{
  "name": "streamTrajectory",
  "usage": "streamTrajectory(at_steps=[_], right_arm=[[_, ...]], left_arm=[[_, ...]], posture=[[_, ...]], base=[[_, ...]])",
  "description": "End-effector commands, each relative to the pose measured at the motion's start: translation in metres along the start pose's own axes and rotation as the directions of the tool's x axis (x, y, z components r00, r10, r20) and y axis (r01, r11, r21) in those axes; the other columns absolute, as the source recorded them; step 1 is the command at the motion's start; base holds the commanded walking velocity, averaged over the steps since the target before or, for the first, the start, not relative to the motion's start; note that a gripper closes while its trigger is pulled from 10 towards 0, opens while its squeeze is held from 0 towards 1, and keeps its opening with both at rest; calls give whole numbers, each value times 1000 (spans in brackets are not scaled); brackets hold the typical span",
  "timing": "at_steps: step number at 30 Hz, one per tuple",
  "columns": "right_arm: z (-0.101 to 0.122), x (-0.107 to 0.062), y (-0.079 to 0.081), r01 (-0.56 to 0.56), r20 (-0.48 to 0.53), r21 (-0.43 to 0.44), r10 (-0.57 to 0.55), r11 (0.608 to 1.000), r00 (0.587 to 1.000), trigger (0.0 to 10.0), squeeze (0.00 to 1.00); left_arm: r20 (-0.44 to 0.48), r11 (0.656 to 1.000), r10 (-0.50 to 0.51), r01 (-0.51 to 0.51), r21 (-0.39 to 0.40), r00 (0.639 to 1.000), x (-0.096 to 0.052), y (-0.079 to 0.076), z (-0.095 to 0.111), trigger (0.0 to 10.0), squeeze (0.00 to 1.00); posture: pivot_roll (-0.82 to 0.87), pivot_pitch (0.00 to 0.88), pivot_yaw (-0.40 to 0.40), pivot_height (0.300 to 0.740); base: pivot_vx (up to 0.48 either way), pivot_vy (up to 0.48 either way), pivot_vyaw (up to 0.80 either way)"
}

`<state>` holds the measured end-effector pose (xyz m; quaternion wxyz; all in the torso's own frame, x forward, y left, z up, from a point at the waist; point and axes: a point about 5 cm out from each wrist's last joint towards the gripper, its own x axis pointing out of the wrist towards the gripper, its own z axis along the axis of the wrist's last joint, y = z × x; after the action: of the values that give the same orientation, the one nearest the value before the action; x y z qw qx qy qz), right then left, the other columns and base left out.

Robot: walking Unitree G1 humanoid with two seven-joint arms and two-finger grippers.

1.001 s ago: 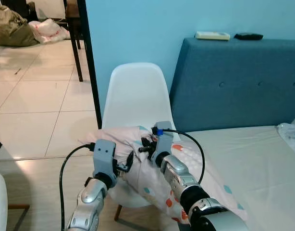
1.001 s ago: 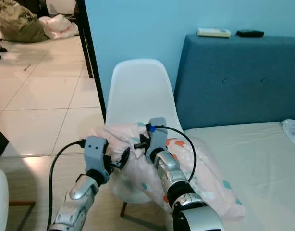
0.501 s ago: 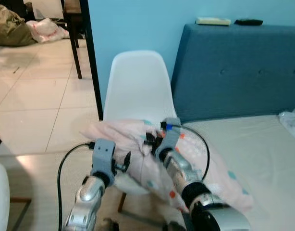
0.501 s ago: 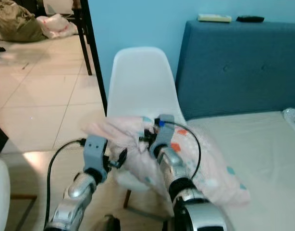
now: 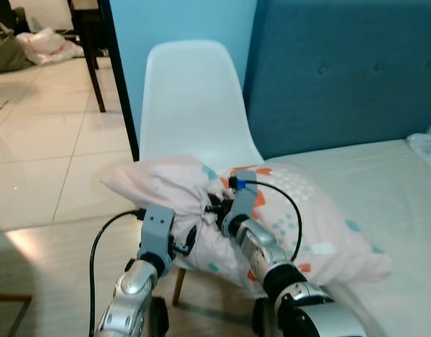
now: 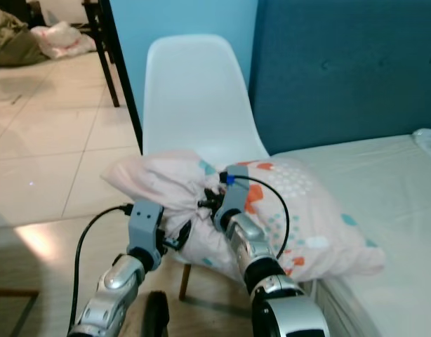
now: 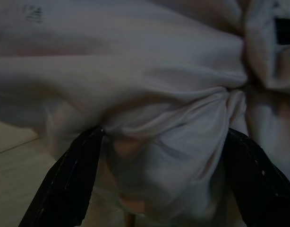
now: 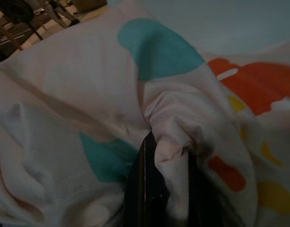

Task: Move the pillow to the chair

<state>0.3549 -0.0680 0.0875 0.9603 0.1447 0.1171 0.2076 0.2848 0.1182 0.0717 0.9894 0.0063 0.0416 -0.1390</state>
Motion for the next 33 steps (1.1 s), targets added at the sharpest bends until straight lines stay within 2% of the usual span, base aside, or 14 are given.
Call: streamTrajectory(at_steps=[1,6,7,8,9,12,16,18,19,20,24,27,29,33], right_arm=[[-4,-4,-11,44,-13,24,-44,999,999,10000,0],[6,-5,-12,-8,63,76,4,997,998,10000,0],[9,-6,-10,-63,84,91,55,994,995,10000,859],[9,-6,-10,-63,84,91,55,994,995,10000,859],[9,-7,-9,-80,82,84,73,993,994,10000,1000],[16,-9,-4,-209,124,115,195,971,973,10000,1000],[31,-22,5,-463,213,151,428,874,878,10000,1000],[39,-36,7,-604,242,166,561,780,791,10000,1000],[39,-36,7,-604,242,166,561,780,791,10000,1000],[45,-49,6,-688,264,166,640,706,721,10000,1000],[49,-57,3,-721,290,160,666,674,687,10000,1000],[64,-62,-7,-709,395,184,610,681,687,10000,1000],[72,-61,-17,-663,463,223,521,714,717,10000,1000],[77,-63,-26,-636,526,282,439,718,729,10000,1000]], left_arm=[[-3,1000,0,0,-1,1000,3,0,2,10000,0],[1,1000,-4,4,-1,1000,4,-2,3,10000,0],[5,1000,-5,5,-1,1000,5,-3,5,10000,0],[5,1000,-5,5,-1,1000,5,-3,5,10000,0],[7,1000,-5,5,-1,1000,6,-3,5,10000,0],[21,1000,8,-8,0,1000,8,0,8,10000,0],[36,999,35,-35,-2,999,10,6,12,10000,0],[47,998,59,-60,0,997,11,11,15,10000,0],[47,998,59,-60,0,997,11,11,15,10000,0],[55,996,93,-93,3,994,13,18,18,10000,0],[61,990,136,-137,12,989,13,26,20,10000,0],[69,964,265,-266,8,962,11,52,24,10000,0],[74,935,354,-355,-2,932,7,74,27,10000,0],[71,894,444,-447,27,893,1,97,31,10000,0]], posture=[[87,83,-51,533],[81,78,-48,533],[81,77,-47,533],[81,77,-47,533],[80,73,-46,533],[79,69,-46,533],[74,63,-45,533],[65,53,-44,533],[65,53,-44,533],[60,44,-43,533],[58,42,-42,533],[51,31,-35,533],[49,22,-31,533],[46,13,-26,533]], base=[[0,0,0],[0,0,0],[0,0,0],[0,0,0],[0,0,0],[0,0,0],[0,0,0],[0,0,0],[0,0,0],[0,0,0],[0,0,0],[0,0,0],[0,0,0],[0,0,0]])
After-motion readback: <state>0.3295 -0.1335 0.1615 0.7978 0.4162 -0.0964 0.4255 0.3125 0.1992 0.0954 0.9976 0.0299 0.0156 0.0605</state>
